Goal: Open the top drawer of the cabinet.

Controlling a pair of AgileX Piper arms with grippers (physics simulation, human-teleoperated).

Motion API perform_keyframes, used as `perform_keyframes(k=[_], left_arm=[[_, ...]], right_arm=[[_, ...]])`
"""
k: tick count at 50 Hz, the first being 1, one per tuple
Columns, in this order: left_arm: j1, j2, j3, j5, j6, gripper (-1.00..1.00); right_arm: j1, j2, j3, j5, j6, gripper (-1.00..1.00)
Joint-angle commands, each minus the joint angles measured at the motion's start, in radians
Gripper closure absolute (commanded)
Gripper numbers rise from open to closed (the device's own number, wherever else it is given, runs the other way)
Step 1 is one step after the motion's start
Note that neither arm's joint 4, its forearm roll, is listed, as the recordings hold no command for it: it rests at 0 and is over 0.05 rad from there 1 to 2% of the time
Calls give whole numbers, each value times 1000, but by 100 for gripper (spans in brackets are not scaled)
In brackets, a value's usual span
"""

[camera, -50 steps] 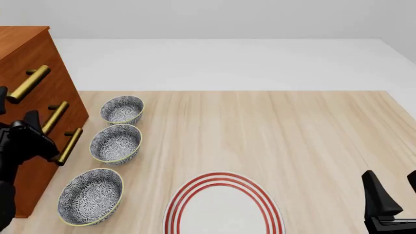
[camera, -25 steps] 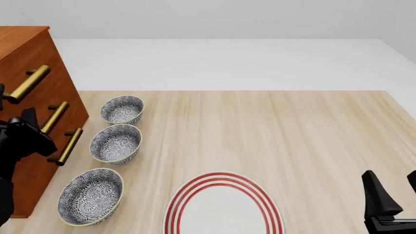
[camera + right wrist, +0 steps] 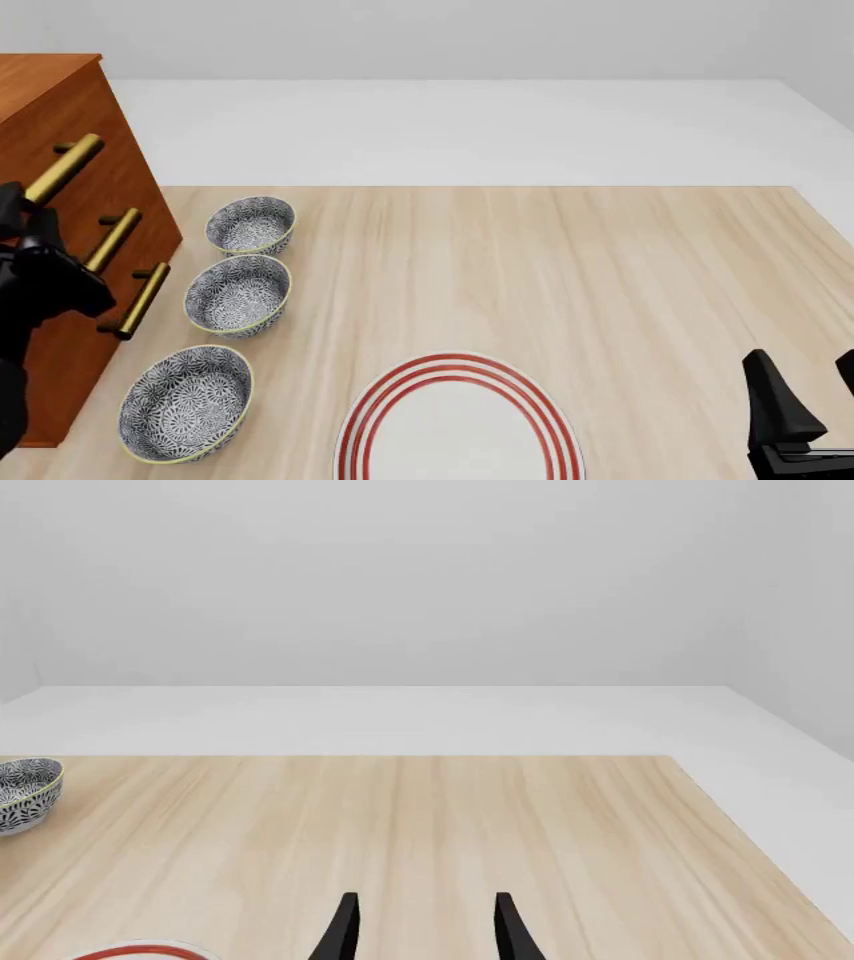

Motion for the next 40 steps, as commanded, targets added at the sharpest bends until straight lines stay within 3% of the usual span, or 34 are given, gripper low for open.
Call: perform_keyframes(k=[1, 40], left_arm=[[-10, -1, 9, -25, 18, 100], [-47, -16, 35, -32, 65, 100]], right_arm=[[0, 0, 0, 0, 0, -100], [0, 0, 0, 0, 0, -100]])
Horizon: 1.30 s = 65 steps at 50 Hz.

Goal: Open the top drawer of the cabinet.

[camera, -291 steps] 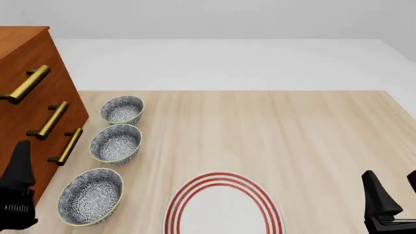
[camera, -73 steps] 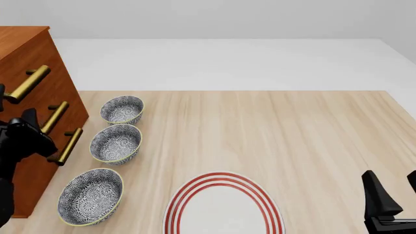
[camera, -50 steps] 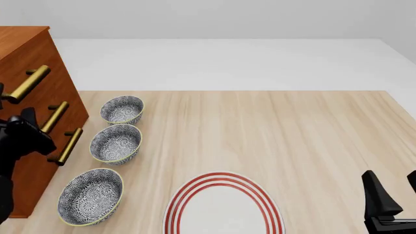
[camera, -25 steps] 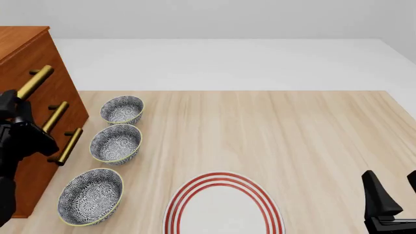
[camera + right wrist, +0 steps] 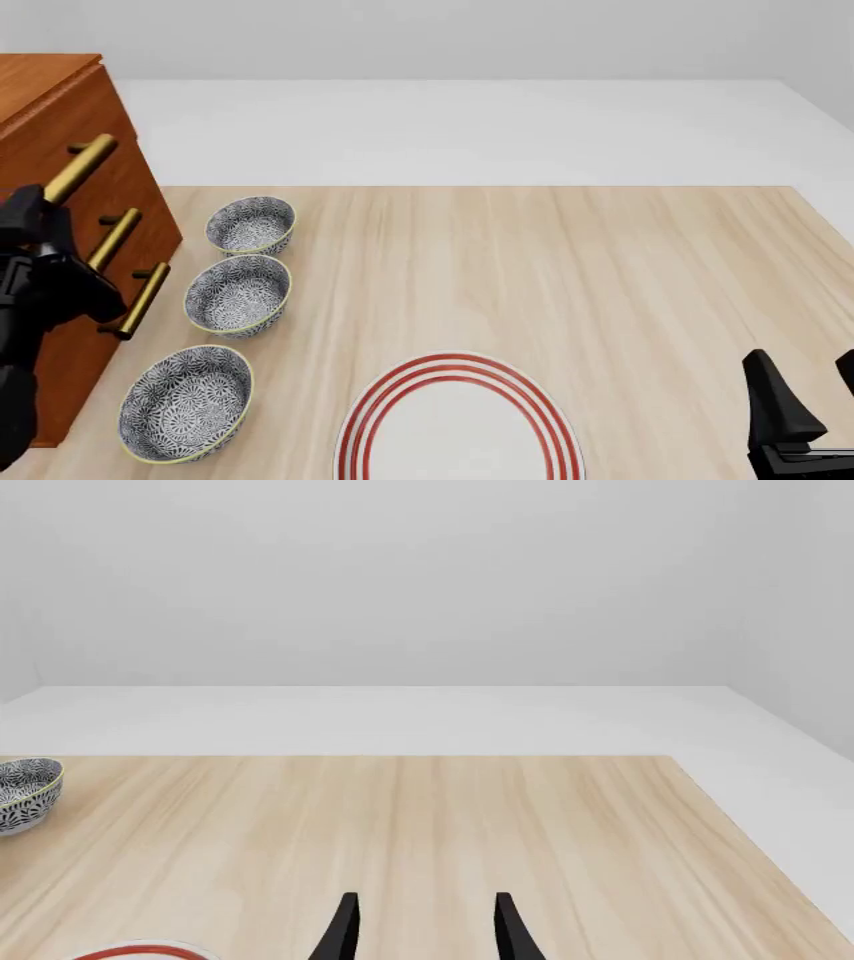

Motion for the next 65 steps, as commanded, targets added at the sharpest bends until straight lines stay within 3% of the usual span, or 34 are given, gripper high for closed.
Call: perform_keyframes(k=[1, 65], left_arm=[[-8, -23, 12, 15, 24, 100], [-88, -106, 34, 73, 43, 100]], right_arm=[[0, 0, 0, 0, 0, -100], [0, 0, 0, 0, 0, -100]])
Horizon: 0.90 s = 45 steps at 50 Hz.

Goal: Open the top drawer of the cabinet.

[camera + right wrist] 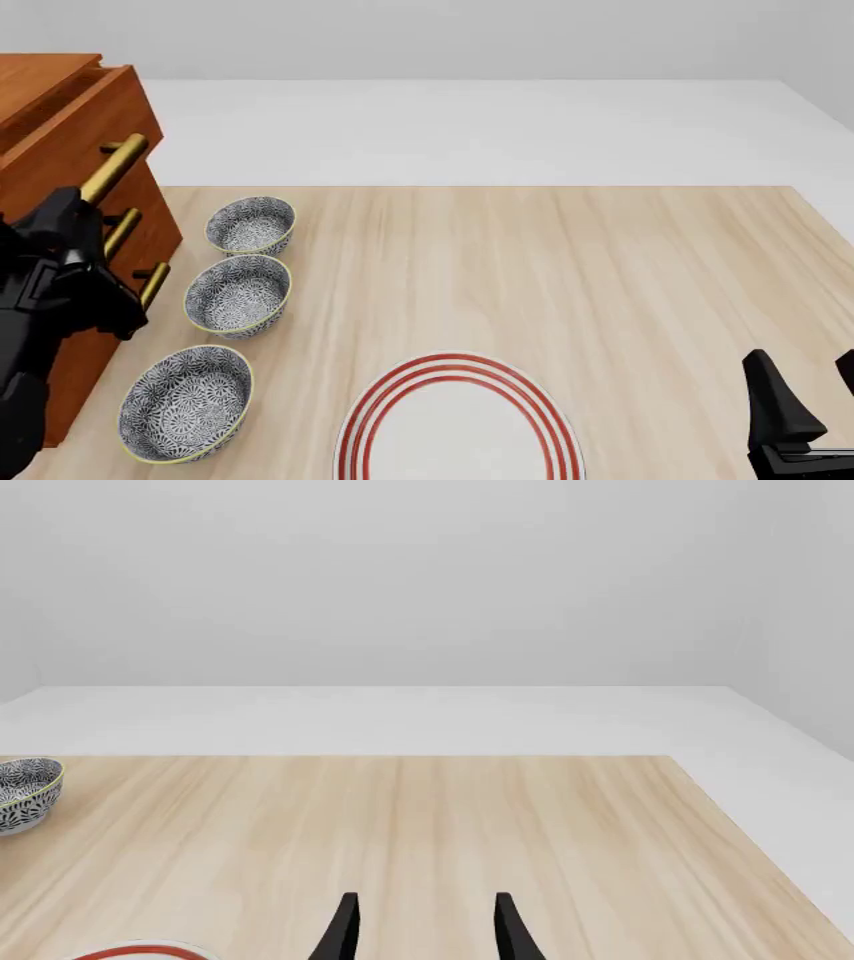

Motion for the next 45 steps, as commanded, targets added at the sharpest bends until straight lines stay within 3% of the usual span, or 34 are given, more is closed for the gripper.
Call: perform_keyframes(k=[1, 45], left_arm=[[7, -34, 20, -6, 11, 100], [-16, -45, 29, -6, 21, 100]], right_arm=[[0, 0, 0, 0, 0, -100], [0, 0, 0, 0, 0, -100]])
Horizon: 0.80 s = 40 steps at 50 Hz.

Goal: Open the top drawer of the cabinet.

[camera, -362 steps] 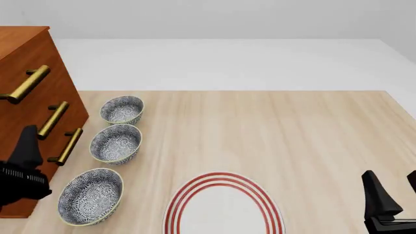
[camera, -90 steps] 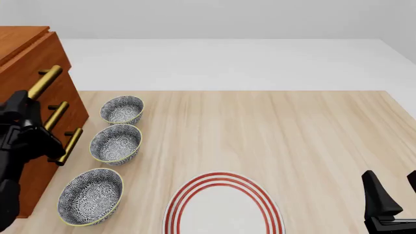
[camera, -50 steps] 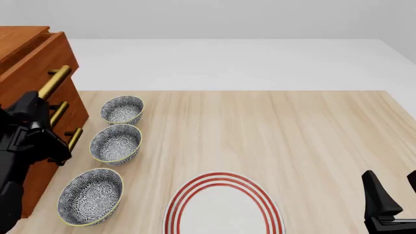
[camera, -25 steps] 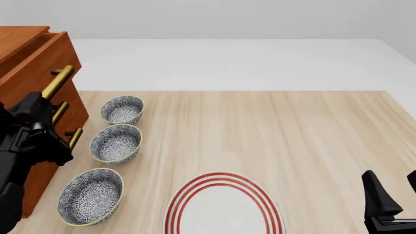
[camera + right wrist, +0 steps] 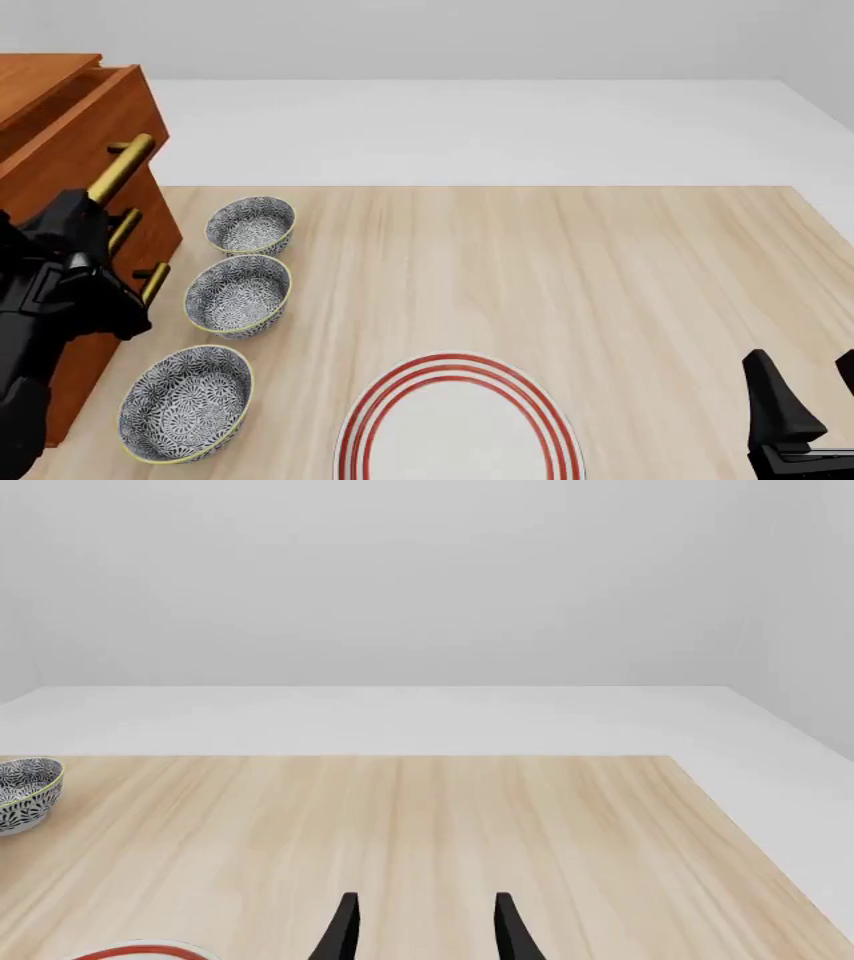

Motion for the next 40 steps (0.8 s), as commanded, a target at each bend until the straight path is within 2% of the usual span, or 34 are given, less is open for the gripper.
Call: perform_keyframes(k=[1, 40], left_arm=[[8, -23, 20, -23, 8, 100], [4, -28, 21, -25, 14, 100]], right_arm=[[0, 0, 0, 0, 0, -100], [0, 0, 0, 0, 0, -100]])
